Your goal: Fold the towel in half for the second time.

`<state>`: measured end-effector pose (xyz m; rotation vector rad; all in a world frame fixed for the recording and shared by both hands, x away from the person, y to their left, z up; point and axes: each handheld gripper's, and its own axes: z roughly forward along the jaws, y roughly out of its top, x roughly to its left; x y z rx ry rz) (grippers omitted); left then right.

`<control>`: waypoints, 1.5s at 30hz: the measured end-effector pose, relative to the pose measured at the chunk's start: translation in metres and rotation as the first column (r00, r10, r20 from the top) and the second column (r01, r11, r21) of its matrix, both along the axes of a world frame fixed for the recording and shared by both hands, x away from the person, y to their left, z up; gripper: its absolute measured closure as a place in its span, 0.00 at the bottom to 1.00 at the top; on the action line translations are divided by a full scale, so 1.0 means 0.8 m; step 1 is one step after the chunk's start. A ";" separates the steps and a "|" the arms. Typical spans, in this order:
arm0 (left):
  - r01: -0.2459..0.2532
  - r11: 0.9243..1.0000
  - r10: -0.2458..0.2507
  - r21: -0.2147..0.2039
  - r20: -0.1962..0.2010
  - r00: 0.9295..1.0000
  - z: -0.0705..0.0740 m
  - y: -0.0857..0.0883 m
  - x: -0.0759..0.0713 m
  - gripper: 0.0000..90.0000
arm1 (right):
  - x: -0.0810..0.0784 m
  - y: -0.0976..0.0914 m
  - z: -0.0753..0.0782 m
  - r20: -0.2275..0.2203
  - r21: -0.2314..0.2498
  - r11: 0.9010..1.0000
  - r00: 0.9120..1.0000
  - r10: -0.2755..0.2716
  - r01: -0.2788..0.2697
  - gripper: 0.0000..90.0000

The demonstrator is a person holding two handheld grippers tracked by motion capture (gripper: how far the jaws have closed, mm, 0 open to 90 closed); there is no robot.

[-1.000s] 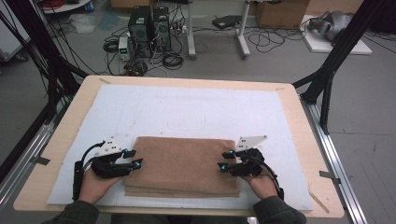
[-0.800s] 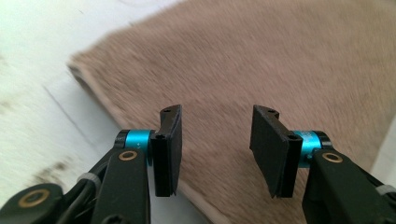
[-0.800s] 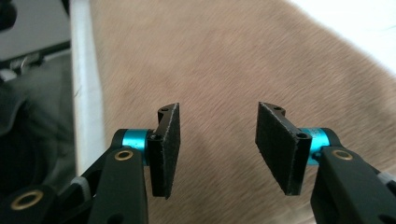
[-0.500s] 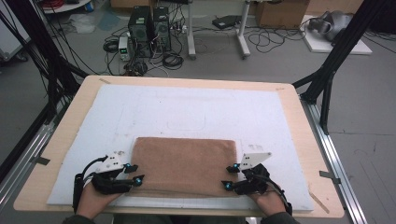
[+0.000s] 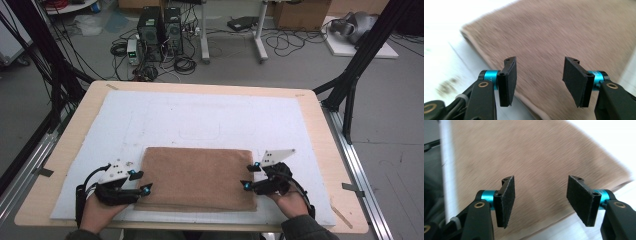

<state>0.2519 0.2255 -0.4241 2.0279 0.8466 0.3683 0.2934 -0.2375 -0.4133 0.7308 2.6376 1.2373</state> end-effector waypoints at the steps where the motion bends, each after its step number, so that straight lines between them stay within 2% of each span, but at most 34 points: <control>1: -0.018 1.000 0.018 -0.010 0.005 1.000 0.002 0.000 0.007 0.50 | 0.007 0.001 0.004 0.007 -0.002 1.000 1.000 -0.018 0.018 0.43; 3: -0.053 0.999 0.053 -0.009 0.016 0.998 0.004 0.001 0.021 0.49 | 0.022 0.004 0.009 0.015 -0.006 0.999 0.999 -0.044 0.044 0.41; 6: -0.099 0.994 0.100 -0.034 0.019 0.995 0.003 0.004 0.045 0.49 | 0.040 0.011 0.010 0.029 -0.012 0.997 0.997 -0.075 0.076 0.39; 8: -0.148 0.987 0.149 -0.067 0.002 0.989 -0.002 0.008 0.062 0.51 | 0.051 0.014 0.009 0.033 -0.021 0.995 0.995 -0.097 0.098 0.38; 9: -0.164 0.983 0.162 -0.087 -0.023 0.986 -0.004 0.009 0.071 0.51 | 0.056 0.014 0.008 0.035 -0.010 0.994 0.994 -0.105 0.106 0.38; 10: -0.179 0.980 0.177 -0.087 -0.031 0.984 -0.005 0.009 0.078 0.51 | 0.061 0.014 0.007 0.029 0.003 0.994 0.994 -0.109 0.109 0.38; 12: -0.193 0.977 0.190 -0.092 -0.043 0.981 -0.007 0.005 0.091 0.52 | 0.071 0.013 0.002 0.015 -0.002 0.993 0.992 -0.122 0.122 0.38; 14: -0.200 0.977 0.197 -0.071 -0.038 0.980 -0.008 0.000 0.100 0.53 | 0.082 0.011 -0.003 0.007 -0.017 0.990 0.990 -0.140 0.140 0.39; 16: -0.210 0.976 0.207 -0.049 -0.065 0.976 -0.015 -0.002 0.107 0.53 | 0.089 0.011 -0.009 -0.006 -0.028 0.988 0.988 -0.154 0.153 0.40; 17: -0.212 0.977 0.210 -0.020 -0.079 0.974 -0.019 -0.002 0.109 0.54 | 0.092 0.011 -0.013 -0.013 -0.039 0.988 0.989 -0.149 0.149 0.40; 18: -0.203 0.979 0.202 0.005 -0.100 0.974 -0.023 -0.002 0.111 0.54 | 0.093 0.012 -0.016 -0.030 -0.047 0.987 0.988 -0.153 0.151 0.40; 19: -0.198 0.980 0.198 0.004 -0.113 0.974 -0.026 -0.002 0.111 0.54 | 0.095 0.013 -0.019 -0.043 -0.048 0.987 0.987 -0.155 0.153 0.40; 22: -0.195 0.981 0.194 0.001 -0.105 0.975 -0.026 -0.001 0.110 0.54 | 0.097 0.014 -0.023 -0.048 -0.071 0.987 0.988 -0.147 0.143 0.43; 24: -0.182 0.983 0.180 -0.007 -0.113 0.977 -0.027 0.000 0.111 0.56 | 0.097 0.016 -0.026 -0.066 -0.083 0.987 0.988 -0.142 0.137 0.46; 29: -0.182 0.983 0.176 -0.032 -0.130 0.976 -0.029 0.001 0.110 0.63 | 0.097 0.014 -0.030 -0.108 -0.061 0.990 0.986 -0.131 0.125 0.57; 35: -0.171 0.984 0.165 -0.047 -0.118 0.979 -0.031 0.003 0.107 0.70 | 0.091 0.012 -0.032 -0.108 -0.027 0.995 0.989 -0.102 0.099 0.75; 39: -0.149 0.988 0.145 -0.036 -0.095 0.985 -0.029 0.001 0.104 0.80 | 0.089 0.013 -0.030 -0.090 -0.035 0.996 0.993 -0.081 0.078 0.81; 41: -0.136 0.991 0.134 -0.021 -0.086 0.987 -0.028 0.001 0.104 0.85 | 0.090 0.013 -0.030 -0.093 -0.031 0.996 0.992 -0.087 0.084 0.84; 45: -0.145 0.989 0.142 -0.022 -0.078 0.987 -0.027 -0.001 0.102 0.88 | 0.089 0.012 -0.027 -0.087 -0.023 0.996 0.992 -0.091 0.090 0.87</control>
